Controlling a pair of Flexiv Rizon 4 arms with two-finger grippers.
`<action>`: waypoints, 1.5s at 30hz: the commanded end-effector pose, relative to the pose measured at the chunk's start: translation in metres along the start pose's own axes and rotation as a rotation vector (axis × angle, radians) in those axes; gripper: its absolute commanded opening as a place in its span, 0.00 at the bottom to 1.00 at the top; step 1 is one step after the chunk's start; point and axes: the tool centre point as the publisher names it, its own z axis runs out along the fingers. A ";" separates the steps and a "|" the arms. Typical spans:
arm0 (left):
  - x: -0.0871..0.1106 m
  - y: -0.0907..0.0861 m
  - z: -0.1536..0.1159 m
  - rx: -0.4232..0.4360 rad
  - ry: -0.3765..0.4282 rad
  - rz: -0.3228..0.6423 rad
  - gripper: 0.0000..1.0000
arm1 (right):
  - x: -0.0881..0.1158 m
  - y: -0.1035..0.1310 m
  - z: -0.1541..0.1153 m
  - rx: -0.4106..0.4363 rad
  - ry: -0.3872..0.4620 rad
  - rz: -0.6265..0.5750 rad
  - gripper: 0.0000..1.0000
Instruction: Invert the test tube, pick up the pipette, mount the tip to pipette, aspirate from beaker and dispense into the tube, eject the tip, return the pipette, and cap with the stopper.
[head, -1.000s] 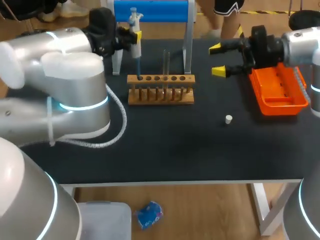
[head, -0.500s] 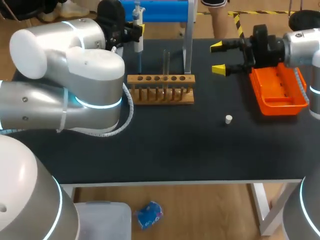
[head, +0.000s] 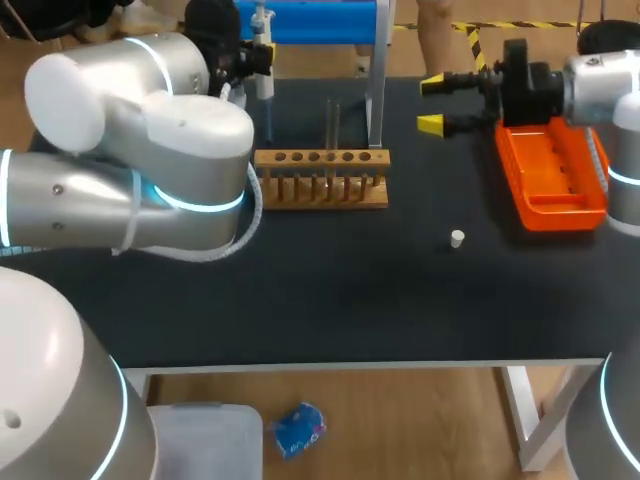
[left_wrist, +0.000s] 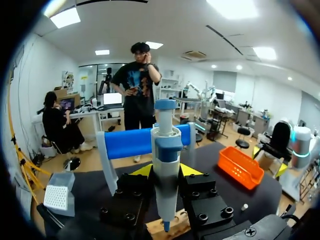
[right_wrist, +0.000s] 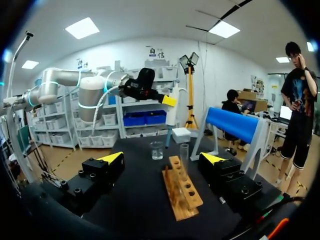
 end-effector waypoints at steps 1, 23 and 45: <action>-0.011 -0.008 0.018 -0.033 -0.025 -0.010 0.00 | -0.015 0.004 0.020 0.020 -0.025 0.021 1.00; -0.079 -0.015 0.082 -0.106 -0.188 -0.081 0.00 | -0.113 0.018 0.096 0.114 -0.150 0.082 1.00; -0.093 -0.014 0.101 -0.149 -0.213 -0.040 0.00 | -0.148 0.024 0.148 0.146 -0.202 0.100 1.00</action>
